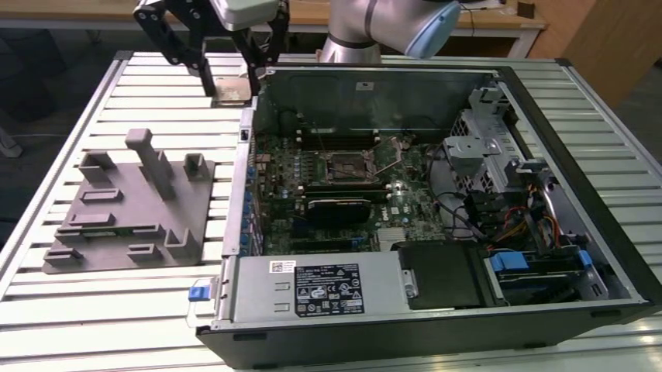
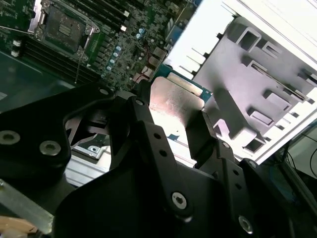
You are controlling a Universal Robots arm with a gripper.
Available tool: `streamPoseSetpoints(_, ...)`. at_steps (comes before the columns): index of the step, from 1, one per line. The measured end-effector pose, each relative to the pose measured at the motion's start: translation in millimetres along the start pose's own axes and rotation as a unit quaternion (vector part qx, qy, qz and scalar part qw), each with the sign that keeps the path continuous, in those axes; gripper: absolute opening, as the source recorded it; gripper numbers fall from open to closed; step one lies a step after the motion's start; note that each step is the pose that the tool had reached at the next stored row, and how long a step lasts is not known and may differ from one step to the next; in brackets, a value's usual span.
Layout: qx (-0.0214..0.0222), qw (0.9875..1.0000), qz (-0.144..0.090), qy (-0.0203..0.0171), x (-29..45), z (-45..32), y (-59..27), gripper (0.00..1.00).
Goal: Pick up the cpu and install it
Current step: 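Pick up the cpu and move it towards the insertion slot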
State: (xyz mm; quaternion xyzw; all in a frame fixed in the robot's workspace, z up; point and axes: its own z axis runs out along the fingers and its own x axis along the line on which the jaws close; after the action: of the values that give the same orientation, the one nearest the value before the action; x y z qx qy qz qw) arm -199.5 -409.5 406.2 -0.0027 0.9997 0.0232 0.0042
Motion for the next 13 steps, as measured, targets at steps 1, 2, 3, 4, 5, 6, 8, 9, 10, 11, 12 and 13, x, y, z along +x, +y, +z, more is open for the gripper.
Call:
streamPoseSetpoints(1,0.0000,1.0000,0.000,0.0000,-1.5,0.0,0.1,0.53)
streamPoseSetpoints(2,0.0000,1.0000,0.000,0.0000,-3.0,0.0,0.1,0.53)
streamPoseSetpoints(3,0.0000,1.0000,0.000,0.0000,-4.7,0.0,0.2,0.53)
streamPoseSetpoints(4,0.0000,1.0000,0.000,0.0000,-6.2,0.1,0.4,0.53)
streamPoseSetpoints(5,0.0000,1.0000,0.000,0.0000,-7.9,0.1,0.6,0.53)
streamPoseSetpoints(6,0.0000,1.0000,0.000,0.0000,-9.8,0.1,0.9,0.53)
streamPoseSetpoints(8,0.0000,1.0000,0.000,0.0000,-13.9,0.2,1.4,0.53)
streamPoseSetpoints(9,0.0000,1.0000,0.000,0.0000,-16.2,0.2,1.7,0.53)
streamPoseSetpoints(10,0.0000,1.0000,0.000,0.0000,-18.7,0.3,2.0,0.53)
streamPoseSetpoints(11,0.0000,1.0000,0.000,0.0000,-21.3,0.3,2.4,0.53)
streamPoseSetpoints(12,0.0000,1.0000,0.000,0.0000,-23.8,0.4,2.8,0.53)
streamPoseSetpoints(13,0.0000,1.0000,0.000,0.0000,-26.1,0.4,3.3,0.53)
